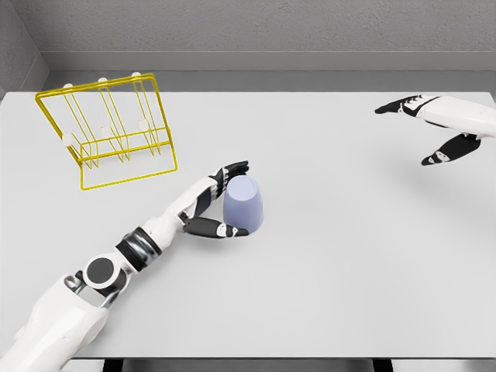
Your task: Place the cup on the cup holder with both arms
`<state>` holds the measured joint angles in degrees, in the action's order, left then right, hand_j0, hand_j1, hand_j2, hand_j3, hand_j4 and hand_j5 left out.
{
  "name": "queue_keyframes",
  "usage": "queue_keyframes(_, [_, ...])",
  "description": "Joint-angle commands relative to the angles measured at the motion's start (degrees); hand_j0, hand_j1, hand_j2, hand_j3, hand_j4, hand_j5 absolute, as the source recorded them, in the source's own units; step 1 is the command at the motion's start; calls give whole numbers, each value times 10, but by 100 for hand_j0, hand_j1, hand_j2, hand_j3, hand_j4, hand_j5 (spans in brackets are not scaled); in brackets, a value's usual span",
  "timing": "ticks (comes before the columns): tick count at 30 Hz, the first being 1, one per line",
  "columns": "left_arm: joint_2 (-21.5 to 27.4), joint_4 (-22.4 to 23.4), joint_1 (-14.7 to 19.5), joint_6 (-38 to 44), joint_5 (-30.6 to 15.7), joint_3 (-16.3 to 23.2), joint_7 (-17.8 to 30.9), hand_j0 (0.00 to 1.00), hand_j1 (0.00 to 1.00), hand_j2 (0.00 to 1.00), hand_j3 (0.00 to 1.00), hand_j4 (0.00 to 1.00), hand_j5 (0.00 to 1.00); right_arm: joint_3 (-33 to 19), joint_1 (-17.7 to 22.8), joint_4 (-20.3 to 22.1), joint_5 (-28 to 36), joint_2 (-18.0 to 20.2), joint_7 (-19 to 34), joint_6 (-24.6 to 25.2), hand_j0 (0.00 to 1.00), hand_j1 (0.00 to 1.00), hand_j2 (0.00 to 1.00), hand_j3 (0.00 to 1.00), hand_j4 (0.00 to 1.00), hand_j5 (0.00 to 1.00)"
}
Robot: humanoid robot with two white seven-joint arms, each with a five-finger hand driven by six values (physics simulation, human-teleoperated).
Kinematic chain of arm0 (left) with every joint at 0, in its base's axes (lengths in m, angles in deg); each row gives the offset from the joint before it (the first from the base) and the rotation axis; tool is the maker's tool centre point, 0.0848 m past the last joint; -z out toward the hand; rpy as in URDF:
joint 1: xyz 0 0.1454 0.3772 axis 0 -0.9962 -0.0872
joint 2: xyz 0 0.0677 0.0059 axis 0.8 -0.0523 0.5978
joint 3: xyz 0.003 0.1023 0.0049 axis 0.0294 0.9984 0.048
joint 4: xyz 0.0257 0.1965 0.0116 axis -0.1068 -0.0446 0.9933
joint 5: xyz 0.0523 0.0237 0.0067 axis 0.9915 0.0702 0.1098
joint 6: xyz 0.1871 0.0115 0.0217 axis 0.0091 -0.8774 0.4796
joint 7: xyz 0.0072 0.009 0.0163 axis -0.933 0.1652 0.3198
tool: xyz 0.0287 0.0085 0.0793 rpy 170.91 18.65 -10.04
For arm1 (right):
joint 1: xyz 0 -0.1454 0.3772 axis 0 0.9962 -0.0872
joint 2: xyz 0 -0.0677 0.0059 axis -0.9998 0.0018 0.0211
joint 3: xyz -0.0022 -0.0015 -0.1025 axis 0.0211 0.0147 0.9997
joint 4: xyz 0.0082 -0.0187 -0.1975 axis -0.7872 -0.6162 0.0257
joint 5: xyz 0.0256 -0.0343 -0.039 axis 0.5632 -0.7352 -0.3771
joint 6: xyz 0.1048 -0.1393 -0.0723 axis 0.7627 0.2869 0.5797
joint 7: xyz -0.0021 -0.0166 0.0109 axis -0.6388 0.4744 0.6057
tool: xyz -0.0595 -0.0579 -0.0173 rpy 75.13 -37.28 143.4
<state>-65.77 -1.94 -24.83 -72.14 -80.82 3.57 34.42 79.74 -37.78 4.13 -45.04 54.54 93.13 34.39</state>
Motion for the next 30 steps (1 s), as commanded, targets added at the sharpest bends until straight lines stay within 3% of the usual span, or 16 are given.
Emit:
queue_keyframes(1, [-3, -1, 0, 3, -2, 0, 0, 97, 97, 97, 97, 97, 97, 0, 0, 0, 4, 1, 0, 2, 100, 100, 100, 100, 100, 100])
queue_keyframes(4, [-3, 0, 0, 3, -2, 0, -1, 90, 90, 90, 90, 90, 90, 0, 0, 0, 4, 0, 0, 2, 100, 100, 100, 100, 100, 100])
queue_keyframes(13, [-9, 0, 0, 2, -1, 1, 0, 43, 43, 43, 43, 43, 43, 0, 1, 0, 4, 1, 0, 2, 100, 100, 100, 100, 100, 100])
queue_keyframes(22, [-8, -4, -2, 1, -2, 0, 2, 30, 30, 30, 30, 30, 30, -1, 1, 0, 4, 3, 0, 2, 100, 100, 100, 100, 100, 100])
queue_keyframes(29, [1, -52, -3, -2, -12, -9, 1, 26, 26, 26, 26, 26, 26, -1, 1, 0, 4, 4, 0, 2, 100, 100, 100, 100, 100, 100])
queue_keyframes(30, [3, -60, -5, -2, -12, -25, 1, 26, 26, 26, 26, 26, 26, -1, 1, 0, 4, 4, 0, 2, 100, 100, 100, 100, 100, 100])
